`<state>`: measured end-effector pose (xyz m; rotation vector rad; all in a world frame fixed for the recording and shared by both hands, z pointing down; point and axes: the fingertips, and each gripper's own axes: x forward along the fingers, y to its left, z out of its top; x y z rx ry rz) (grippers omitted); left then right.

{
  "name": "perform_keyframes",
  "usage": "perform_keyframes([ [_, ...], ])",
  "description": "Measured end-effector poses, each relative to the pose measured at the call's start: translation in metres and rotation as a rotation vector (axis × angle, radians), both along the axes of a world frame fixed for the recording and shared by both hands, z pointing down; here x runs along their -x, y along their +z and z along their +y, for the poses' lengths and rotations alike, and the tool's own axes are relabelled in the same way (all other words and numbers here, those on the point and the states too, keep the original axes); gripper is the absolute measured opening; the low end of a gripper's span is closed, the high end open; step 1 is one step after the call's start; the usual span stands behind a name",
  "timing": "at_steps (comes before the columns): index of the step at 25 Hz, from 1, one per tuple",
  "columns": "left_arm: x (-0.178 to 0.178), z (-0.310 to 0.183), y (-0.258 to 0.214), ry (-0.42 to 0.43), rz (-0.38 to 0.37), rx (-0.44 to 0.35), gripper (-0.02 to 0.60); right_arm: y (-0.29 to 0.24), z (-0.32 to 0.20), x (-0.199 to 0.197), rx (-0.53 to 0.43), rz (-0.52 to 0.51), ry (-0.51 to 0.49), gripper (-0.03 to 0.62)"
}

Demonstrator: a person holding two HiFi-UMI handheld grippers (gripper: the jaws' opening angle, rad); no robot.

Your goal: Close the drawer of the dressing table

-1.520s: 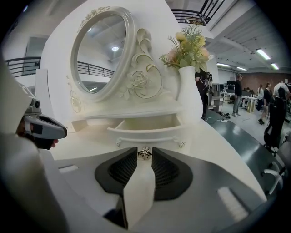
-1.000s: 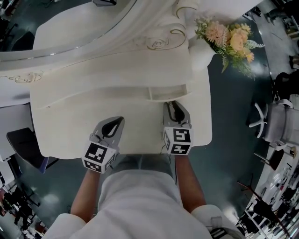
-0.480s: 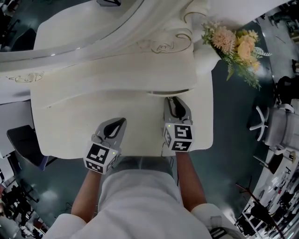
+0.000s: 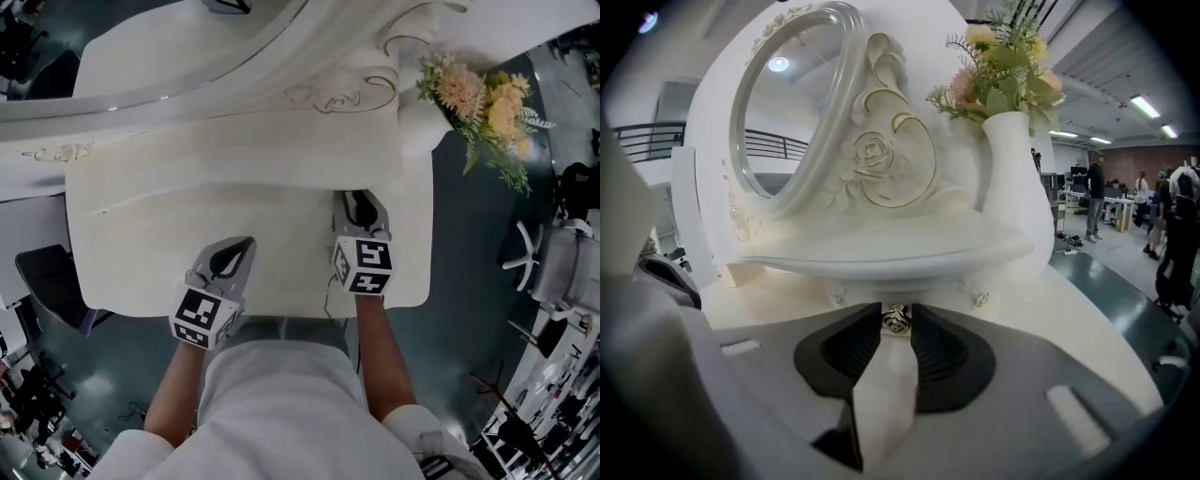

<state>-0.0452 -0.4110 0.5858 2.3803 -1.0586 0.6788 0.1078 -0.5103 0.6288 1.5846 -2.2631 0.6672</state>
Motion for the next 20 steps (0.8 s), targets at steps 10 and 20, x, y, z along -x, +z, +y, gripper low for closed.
perform_keyframes([
  [10,0.001,0.012,-0.007,0.018,0.008,-0.02,0.0,-0.003,0.017,-0.002,0.006,0.033,0.019,0.097],
  [20,0.014,0.034,-0.037,0.021,0.029,-0.098,0.0,-0.042,0.068,0.0,-0.043,0.017,0.049,0.097],
])
